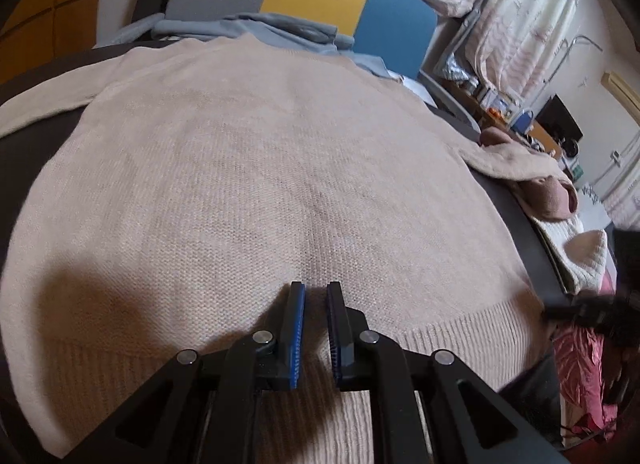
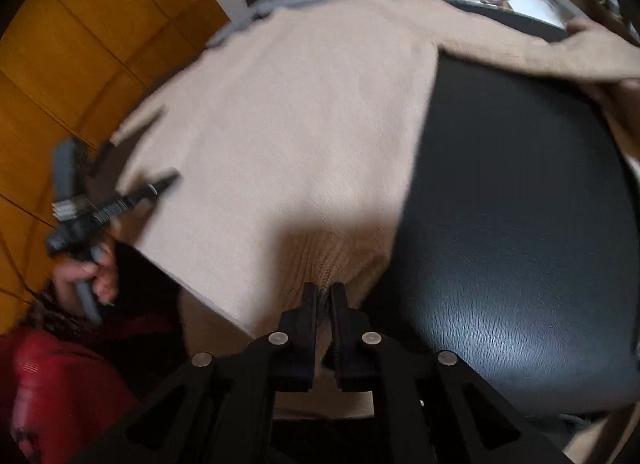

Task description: Fold clothes

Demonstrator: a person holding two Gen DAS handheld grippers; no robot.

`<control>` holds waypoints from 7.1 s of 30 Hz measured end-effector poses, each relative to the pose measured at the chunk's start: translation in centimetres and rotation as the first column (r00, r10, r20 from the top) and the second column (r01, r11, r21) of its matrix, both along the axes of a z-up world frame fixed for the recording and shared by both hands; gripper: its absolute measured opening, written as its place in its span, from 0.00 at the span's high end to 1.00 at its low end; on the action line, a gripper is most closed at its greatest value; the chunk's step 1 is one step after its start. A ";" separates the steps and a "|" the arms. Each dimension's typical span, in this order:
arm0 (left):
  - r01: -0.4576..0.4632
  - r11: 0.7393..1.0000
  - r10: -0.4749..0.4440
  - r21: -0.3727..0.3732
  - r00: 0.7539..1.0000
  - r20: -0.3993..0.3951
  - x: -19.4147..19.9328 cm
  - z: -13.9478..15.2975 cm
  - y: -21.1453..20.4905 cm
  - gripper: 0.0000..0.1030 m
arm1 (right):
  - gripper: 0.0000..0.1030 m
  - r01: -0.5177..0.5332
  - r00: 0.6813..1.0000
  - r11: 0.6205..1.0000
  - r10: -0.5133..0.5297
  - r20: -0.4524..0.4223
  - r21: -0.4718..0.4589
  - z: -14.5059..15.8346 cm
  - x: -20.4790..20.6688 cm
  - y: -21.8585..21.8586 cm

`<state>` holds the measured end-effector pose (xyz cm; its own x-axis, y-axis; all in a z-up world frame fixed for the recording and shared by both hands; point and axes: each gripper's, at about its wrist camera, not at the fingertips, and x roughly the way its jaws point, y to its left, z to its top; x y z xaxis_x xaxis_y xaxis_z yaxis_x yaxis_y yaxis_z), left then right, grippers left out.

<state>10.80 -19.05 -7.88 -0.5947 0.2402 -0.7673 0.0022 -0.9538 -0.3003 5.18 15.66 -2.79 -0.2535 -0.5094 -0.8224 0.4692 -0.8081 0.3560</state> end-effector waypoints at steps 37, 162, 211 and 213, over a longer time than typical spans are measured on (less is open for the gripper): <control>-0.074 0.986 0.050 -0.148 0.985 -0.163 -5.6 5.2 -1.4 0.82 | 0.40 0.425 0.843 0.905 -0.395 -0.365 0.004 6.6 -13.7 7.0; -0.296 0.927 0.320 0.232 0.944 -0.075 -17.8 -1.0 -14.0 0.93 | 0.99 0.415 0.869 0.901 -0.434 -0.239 -0.128 1.2 -19.2 0.5; -0.248 0.969 0.246 -0.005 0.962 -0.119 -20.9 1.3 -10.3 0.91 | 0.72 0.383 0.876 0.919 -0.392 -0.281 -0.089 0.1 -24.5 -3.4; -0.258 0.966 0.257 0.000 0.962 -0.089 -21.1 0.4 -10.8 0.90 | 0.82 0.385 0.883 0.921 -0.388 -0.263 -0.062 0.1 -26.3 -2.8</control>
